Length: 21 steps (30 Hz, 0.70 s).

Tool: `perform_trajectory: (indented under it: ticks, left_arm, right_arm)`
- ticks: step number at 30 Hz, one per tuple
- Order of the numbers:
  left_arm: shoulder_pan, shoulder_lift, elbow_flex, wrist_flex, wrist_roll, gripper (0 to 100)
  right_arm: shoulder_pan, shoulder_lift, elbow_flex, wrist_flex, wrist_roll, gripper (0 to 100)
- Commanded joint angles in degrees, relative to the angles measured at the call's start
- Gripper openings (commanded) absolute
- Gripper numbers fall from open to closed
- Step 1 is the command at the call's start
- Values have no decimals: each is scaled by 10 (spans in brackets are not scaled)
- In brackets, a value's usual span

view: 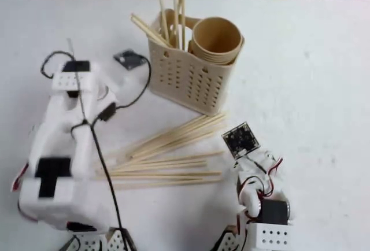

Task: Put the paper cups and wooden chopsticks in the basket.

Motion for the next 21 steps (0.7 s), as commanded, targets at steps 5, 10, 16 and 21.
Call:
perform_trajectory:
  ticks: [5, 10, 16, 21]
  left_arm:
    - [5, -262, -25, 27, 90, 23]
    - [6, -363, -62, -11, 185, 23]
    - [107, -377, -151, -62, 276, 23]
    - [208, -376, -194, -200, 329, 23]
  right_arm:
    - [-3, -4, 5, -5, 4, 70]
    - [-3, -4, 5, -5, 4, 70]
    - [-3, -4, 5, -5, 4, 70]
    - [-3, -4, 5, -5, 4, 70]
